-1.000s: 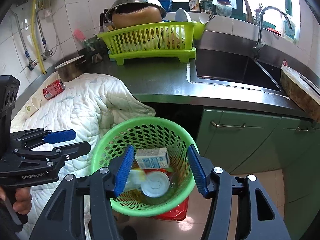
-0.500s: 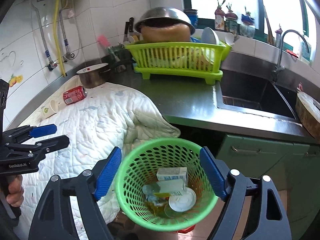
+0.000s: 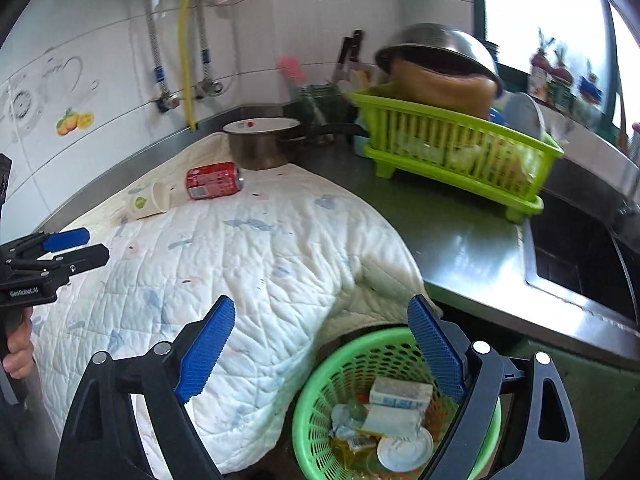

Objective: Collect trash
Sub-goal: 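Move both tools back to the mat and bring the right tool to the red Coke can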

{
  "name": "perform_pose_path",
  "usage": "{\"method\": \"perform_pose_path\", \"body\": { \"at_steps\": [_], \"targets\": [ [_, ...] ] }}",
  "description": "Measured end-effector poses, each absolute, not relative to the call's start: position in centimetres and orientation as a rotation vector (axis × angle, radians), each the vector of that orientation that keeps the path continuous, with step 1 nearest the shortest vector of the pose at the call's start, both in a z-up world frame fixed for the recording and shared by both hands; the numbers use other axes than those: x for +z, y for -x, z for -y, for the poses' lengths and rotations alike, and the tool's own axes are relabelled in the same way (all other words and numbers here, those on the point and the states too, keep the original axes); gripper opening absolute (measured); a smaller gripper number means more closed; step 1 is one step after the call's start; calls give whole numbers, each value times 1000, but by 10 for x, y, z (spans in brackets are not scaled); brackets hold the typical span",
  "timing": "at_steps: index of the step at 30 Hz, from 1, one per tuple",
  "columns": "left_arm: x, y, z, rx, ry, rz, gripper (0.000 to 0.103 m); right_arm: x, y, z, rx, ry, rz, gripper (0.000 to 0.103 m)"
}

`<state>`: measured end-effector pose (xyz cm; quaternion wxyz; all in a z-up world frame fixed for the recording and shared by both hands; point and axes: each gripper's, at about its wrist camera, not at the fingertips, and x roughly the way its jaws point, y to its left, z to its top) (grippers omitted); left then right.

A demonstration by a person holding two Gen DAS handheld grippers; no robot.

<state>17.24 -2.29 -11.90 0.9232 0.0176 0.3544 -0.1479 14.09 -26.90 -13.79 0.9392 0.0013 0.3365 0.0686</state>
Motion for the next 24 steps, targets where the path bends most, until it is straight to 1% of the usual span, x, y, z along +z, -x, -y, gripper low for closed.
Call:
{"method": "perform_pose_path", "body": {
  "at_steps": [11,20,24],
  "targets": [
    [-129,-191,-62,-159,34,-743,81,-138,-220,189,339,195,-714,86],
    [-135,-198,-108,-73,60,-742,84,-149,-304,122,505,371,-748,88],
    [-139,-199,-128,-38,66,-746,86,-157,-342,92,551,510,-754,91]
  ]
}}
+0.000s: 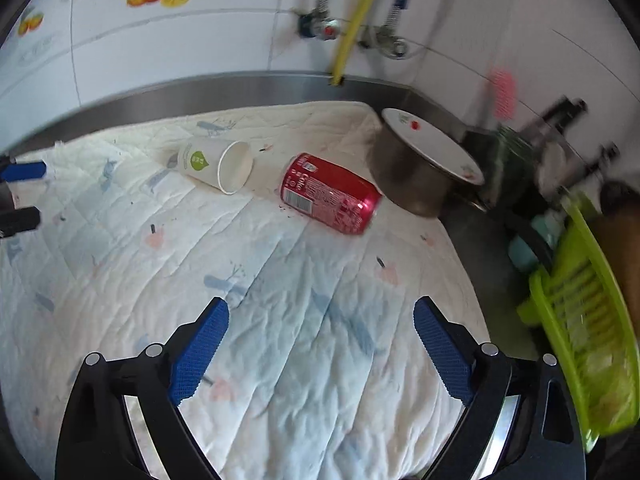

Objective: Collect trash
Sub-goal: 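Move both tools back to the mat and bring the right tool to the red Coke can, then grasp and lift the red can with the right tool while the left tool grasps the white paper cup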

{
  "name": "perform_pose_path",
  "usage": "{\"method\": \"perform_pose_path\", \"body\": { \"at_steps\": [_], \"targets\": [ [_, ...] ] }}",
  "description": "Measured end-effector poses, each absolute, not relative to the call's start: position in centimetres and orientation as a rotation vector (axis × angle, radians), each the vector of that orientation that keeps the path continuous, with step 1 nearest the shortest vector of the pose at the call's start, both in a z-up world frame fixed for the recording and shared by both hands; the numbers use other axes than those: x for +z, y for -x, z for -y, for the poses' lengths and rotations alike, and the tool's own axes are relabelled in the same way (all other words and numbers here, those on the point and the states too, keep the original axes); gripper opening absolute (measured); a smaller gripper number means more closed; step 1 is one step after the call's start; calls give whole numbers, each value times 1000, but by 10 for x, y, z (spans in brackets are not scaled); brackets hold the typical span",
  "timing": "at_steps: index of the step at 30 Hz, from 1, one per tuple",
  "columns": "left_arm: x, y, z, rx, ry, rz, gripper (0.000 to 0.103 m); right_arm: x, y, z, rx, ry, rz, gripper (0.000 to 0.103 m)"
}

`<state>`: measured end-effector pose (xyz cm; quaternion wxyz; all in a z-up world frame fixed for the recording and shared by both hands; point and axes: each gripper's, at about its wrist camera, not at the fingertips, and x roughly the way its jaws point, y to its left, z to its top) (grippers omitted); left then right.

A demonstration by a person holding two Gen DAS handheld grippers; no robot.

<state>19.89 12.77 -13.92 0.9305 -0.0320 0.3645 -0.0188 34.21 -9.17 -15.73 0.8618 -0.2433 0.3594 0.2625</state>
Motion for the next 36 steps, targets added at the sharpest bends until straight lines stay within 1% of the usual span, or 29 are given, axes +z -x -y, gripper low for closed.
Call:
{"method": "perform_pose_path", "body": {
  "at_steps": [5,18,28,30,32,33,36],
  "targets": [
    [-146,-200,-148,-3,81,-754,86,-172,-387,58,569,701,-757,92],
    [-166,-208,-181,47,103,-775,87,-209,-463,2,642,1015,-744,92],
    [-172,-212,-194,59,108,-777,87,-240,-498,-30,695,1143,-812,92],
    [-172,-215,-195,57,107,-777,87,-241,-503,-31,709,1126,-826,92],
    [-170,-219,-194,46,103,-769,87,-240,-508,-28,715,1084,-858,91],
    [-168,-221,-193,37,92,-763,87,-239,-509,-25,729,1065,-883,82],
    [-164,-232,-187,-7,48,-741,87,-237,-505,-19,727,1062,-888,80]
  ]
}}
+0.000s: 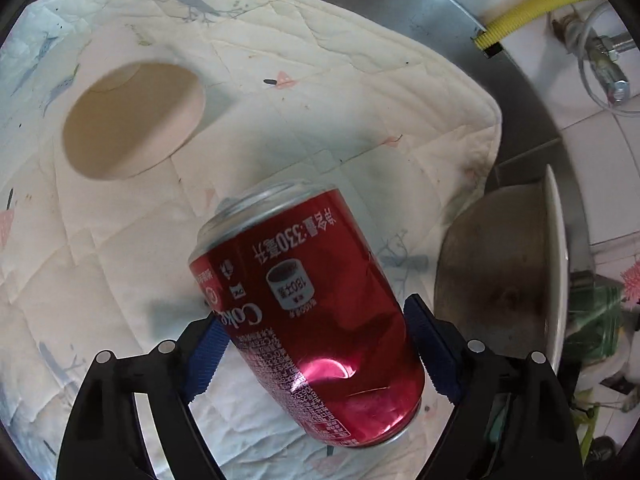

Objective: Collect trash
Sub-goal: 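Grasp and lift the red can with the right tool while the left tool grasps the white paper cup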

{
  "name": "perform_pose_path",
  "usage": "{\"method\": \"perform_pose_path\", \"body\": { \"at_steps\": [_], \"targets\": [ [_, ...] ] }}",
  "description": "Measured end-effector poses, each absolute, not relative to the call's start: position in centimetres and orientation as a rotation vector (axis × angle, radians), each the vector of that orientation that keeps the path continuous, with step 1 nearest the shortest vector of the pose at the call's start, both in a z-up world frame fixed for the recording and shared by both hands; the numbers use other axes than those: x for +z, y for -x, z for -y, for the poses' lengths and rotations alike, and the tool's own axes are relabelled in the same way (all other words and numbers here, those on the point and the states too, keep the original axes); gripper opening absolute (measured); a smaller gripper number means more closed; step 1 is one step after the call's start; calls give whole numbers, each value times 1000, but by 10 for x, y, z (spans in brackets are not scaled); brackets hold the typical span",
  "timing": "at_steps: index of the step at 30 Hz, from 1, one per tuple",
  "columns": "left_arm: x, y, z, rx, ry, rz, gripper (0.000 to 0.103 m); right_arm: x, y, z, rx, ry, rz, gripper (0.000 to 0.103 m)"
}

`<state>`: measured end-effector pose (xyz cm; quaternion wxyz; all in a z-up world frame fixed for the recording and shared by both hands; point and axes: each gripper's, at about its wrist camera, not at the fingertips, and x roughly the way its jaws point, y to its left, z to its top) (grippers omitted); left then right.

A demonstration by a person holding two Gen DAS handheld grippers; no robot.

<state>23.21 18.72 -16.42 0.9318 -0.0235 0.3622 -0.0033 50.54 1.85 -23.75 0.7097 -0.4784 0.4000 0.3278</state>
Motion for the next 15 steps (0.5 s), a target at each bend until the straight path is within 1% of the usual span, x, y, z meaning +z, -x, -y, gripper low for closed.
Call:
{"method": "perform_pose_path", "body": {
  "at_steps": [2,7,10,11,12,15],
  "targets": [
    [-163,-244,-184,-35,24,-737,87,-235,-499,-15,717,1069,-873,79],
    [-159,-279,-175,-147,-48,-719,87,-219,-480,3,709,946,-906,75],
    [-159,-300,-164,-223,-131,-716,87,-206,-465,14,715,867,-924,74],
    [-160,-306,-161,-236,-159,-719,90,-201,-459,21,721,831,-929,74],
    [-162,-314,-158,-267,-185,-724,96,-195,-454,27,726,791,-939,74],
    [-167,-328,-153,-306,-252,-722,97,-180,-437,43,727,693,-948,73]
  ]
}}
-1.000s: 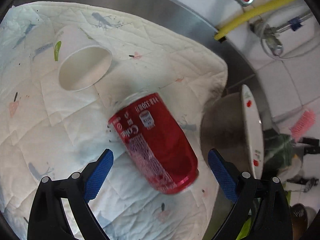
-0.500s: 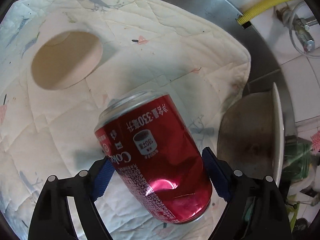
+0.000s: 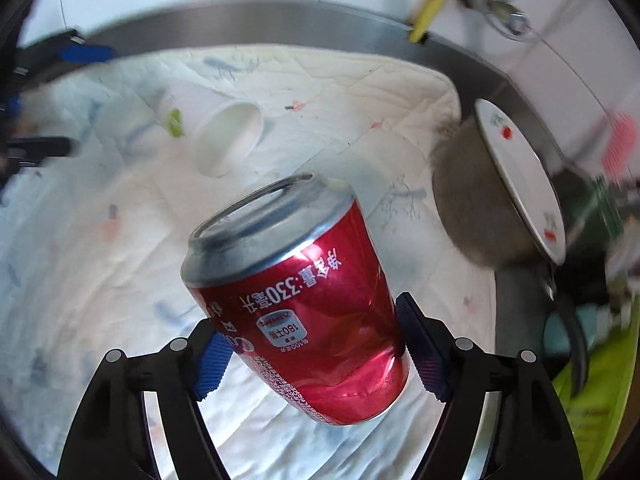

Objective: Collect trash
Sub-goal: 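Grasp and lift the red can with the right tool while the left tool grasps the white paper cup, then carry the red can with the right tool and the paper cup with the left tool over the basket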

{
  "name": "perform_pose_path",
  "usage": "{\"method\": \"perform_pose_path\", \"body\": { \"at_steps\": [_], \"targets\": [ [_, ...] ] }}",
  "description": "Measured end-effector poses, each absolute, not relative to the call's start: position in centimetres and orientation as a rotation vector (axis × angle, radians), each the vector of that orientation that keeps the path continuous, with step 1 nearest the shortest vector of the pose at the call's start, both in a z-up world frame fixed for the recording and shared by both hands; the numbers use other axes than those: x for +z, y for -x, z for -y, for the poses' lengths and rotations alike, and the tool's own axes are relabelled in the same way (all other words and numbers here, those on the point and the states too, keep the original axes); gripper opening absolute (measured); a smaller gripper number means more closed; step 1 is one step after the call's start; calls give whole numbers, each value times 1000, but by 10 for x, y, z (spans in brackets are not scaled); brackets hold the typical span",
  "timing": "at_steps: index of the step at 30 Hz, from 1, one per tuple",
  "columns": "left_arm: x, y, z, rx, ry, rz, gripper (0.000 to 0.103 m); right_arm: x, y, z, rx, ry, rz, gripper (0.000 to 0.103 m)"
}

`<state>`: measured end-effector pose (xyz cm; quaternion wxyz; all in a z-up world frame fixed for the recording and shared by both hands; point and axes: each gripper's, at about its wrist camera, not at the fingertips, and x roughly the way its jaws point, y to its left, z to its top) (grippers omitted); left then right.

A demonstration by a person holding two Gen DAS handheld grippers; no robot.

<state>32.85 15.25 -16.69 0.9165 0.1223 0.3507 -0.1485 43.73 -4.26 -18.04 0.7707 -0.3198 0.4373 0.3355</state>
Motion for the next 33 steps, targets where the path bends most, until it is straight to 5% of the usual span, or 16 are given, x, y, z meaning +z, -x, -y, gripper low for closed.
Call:
{"method": "perform_pose_path", "body": {
  "at_steps": [16,19,22,33],
  "targets": [
    [-203,-403,-117,-432,-554,-749,97,-163,-306,112,665,429,-1011,73],
    [-210,-411,-113,-456,-542,-762,93,-168,-290,121,641,404,-1033,73],
    [-214,-417,-109,-484,-519,-788,77,-171,-280,127,625,376,-1048,73],
    [-203,-395,-106,-396,-389,-770,63,-166,-258,150,596,258,-1013,72]
  ]
}}
